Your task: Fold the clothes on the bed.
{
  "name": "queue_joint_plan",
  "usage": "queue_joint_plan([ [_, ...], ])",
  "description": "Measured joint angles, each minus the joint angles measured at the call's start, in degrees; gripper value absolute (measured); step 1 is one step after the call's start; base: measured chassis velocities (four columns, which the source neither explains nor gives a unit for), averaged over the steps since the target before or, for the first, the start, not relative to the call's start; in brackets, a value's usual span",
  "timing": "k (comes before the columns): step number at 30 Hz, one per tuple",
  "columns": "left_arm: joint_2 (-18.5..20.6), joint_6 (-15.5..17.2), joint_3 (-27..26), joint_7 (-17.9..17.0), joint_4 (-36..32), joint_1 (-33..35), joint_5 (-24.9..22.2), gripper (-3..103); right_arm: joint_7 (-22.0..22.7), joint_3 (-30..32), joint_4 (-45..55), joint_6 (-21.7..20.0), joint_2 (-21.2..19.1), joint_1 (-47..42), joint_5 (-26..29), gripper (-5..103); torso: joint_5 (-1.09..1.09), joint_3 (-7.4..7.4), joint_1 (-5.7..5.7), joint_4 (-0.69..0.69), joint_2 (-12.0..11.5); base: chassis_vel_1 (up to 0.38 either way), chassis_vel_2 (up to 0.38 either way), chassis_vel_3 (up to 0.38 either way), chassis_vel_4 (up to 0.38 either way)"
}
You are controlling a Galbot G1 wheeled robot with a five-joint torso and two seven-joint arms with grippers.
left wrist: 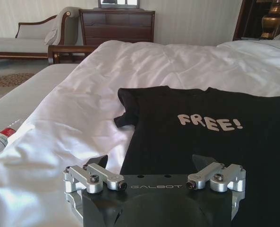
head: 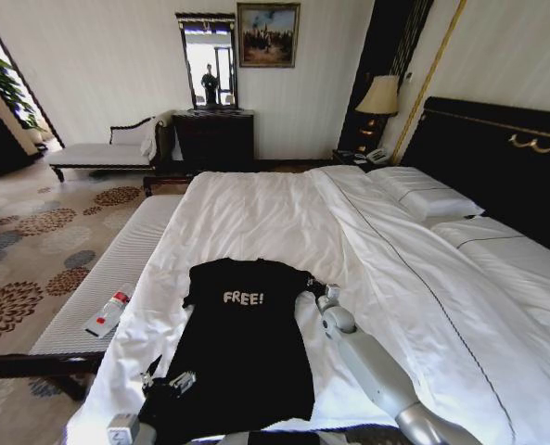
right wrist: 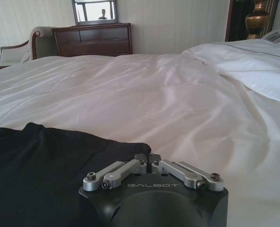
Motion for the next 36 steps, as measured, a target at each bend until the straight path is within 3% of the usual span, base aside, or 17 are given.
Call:
queue_joint_plan([
  [5,-0.12,0.0,0.32,-0.02,0.07,-0.1,0.06,100,-0.07,-0.05,-0.55,-0.07,0.49,-0.38,-0.75,0,0.0,0.0,0.0,0.0,0.0,0.0,0.0,0.0,0.0],
  [7,-0.05,0.04,0.19,1.14,0.59,-0.62,0.16,100,-0.38,-0.27,-1.11,0.14,0.75,-0.35,-1.01,-3,0.0,0.0,0.0,0.0,0.0,0.0,0.0,0.0,0.0],
  [9,0.16,0.01,0.06,2.33,1.15,-1.15,0.44,100,-0.54,-0.37,-1.23,0.27,0.87,-0.35,-1.15,1,0.0,0.0,0.0,0.0,0.0,0.0,0.0,0.0,0.0],
  [14,1.09,1.45,-0.7,1.93,5.74,-7.1,-3.05,100,-0.5,-0.35,0.21,0.92,1.02,-1.72,-1.2,23,-0.01,0.0,0.0,0.01,0.0,0.0,0.0,0.0,0.0],
  [16,1.53,2.31,-0.82,1.31,6.99,-9.05,-4.8,100,-0.32,-0.23,0.59,0.95,0.89,-2.14,-1.17,23,0.0,0.0,0.0,0.01,0.0,0.0,0.0,0.0,0.0],
  [17,2.11,3.11,-0.78,0.78,8.72,-11.85,-6.59,100,-0.08,0.06,1.02,0.97,0.5,-2.67,-1.13,33,0.0,0.0,0.0,0.02,0.0,0.0,0.0,0.0,0.0],
  [19,2.9,3.49,-0.29,0.58,10.58,-15.35,-8.12,100,0.21,0.49,1.44,0.97,-0.05,-3.25,-1.08,39,-0.01,0.0,0.0,0.01,0.0,0.0,0.0,0.0,0.0],
  [21,3.48,3.37,0.22,0.95,12.15,-17.96,-8.83,100,0.37,0.71,1.6,0.97,-0.4,-3.57,-1.01,44,-0.01,0.0,0.0,0.0,0.0,0.0,0.0,0.0,0.0],
  [22,4.6,2.22,1.38,3.04,15.09,-22.51,-9.1,103,0.73,1.03,1.72,0.97,-0.9,-3.97,-0.95,50,-0.02,0.0,0.0,-0.01,0.0,0.0,0.0,0.0,0.0],
  [23,5.11,1.72,1.91,3.79,16.24,-24.33,-9.2,100,0.85,1.11,1.77,0.97,-1.04,-4.11,-0.92,55,-0.02,0.0,0.0,-0.01,-0.01,0.0,0.0,0.0,0.0],
  [25,5.93,1.17,2.89,4.75,18.49,-27.47,-9.65,98,1.09,1.2,1.85,0.97,-1.19,-4.34,-0.89,55,-0.01,0.0,0.0,-0.01,-0.01,0.0,0.0,0.0,0.0],
  [28,7.81,0.6,5.96,5.41,25.63,-35.11,-10.72,94,1.76,1.44,2.02,0.95,-1.28,-4.89,-0.85,71,-0.01,0.01,0.0,-0.01,-0.01,0.0,0.0,0.0,0.0],
  [29,7.81,0.6,5.96,5.41,25.63,-35.11,-10.72,94,1.76,1.44,2.02,0.95,-1.28,-4.89,-0.85,71,-0.01,0.01,0.0,-0.01,-0.01,0.0,0.0,0.0,0.0],
  [32,9.21,0.6,8.21,5.29,31.22,-39.43,-11.43,81,2.25,1.94,2.14,0.82,-1.32,-5.36,-0.8,87,-0.01,0.01,0.0,-0.01,-0.01,0.0,0.0,0.0,0.0],
  [34,9.37,0.6,8.31,5.29,31.82,-39.67,-11.43,81,2.28,2.06,2.14,0.81,-1.33,-5.38,-0.79,87,-0.01,0.01,0.0,-0.01,-0.01,0.0,0.0,0.0,0.0],
  [35,9.63,0.25,8.39,5.55,33.17,-39.96,-11.2,75,2.31,2.4,2.14,0.79,-1.34,-5.42,-0.75,97,0.01,0.01,0.0,0.01,-0.01,0.0,0.0,0.0,0.0],
  [36,9.7,0.01,8.41,5.76,33.89,-40.1,-11.01,75,2.31,2.55,2.11,0.79,-1.38,-5.42,-0.73,97,0.0,0.01,0.0,0.02,-0.01,0.0,0.0,0.0,0.0],
])
